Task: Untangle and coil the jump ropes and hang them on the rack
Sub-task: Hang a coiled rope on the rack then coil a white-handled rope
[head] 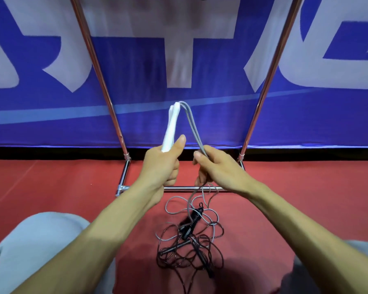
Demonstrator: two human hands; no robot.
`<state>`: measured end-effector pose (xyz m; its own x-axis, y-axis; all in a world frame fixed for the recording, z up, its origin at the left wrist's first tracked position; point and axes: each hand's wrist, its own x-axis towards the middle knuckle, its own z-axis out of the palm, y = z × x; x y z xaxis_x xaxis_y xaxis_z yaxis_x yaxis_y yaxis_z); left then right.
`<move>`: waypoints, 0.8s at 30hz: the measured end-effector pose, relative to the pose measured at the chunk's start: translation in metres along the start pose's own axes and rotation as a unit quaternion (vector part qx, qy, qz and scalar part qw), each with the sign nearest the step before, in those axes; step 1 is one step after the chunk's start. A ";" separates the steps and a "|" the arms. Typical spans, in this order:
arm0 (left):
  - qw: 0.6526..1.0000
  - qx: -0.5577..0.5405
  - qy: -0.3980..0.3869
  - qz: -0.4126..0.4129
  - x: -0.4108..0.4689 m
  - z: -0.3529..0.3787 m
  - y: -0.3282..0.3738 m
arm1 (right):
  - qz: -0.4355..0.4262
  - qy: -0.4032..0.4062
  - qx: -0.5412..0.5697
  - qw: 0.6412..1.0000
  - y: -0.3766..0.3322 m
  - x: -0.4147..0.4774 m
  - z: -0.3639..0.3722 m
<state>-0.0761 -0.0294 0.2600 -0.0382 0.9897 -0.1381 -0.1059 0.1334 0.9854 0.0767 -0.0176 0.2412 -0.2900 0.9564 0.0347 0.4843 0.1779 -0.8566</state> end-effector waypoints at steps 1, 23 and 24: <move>1.000 -0.004 0.012 0.006 0.000 0.002 -0.001 | 0.005 -0.010 -0.027 1.000 0.001 0.001 0.002; 0.942 0.244 0.141 0.184 0.011 -0.013 0.006 | -0.172 -0.077 -0.217 0.958 -0.018 -0.021 0.024; 0.942 0.238 0.134 0.195 0.010 -0.011 0.006 | -0.153 -0.079 -0.208 0.963 -0.015 -0.019 0.024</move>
<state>-0.0879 -0.0193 0.2635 -0.2386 0.9282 0.2856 0.4222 -0.1657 0.8912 0.0545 -0.0437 0.2413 -0.5778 0.8033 0.1444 0.6358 0.5539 -0.5375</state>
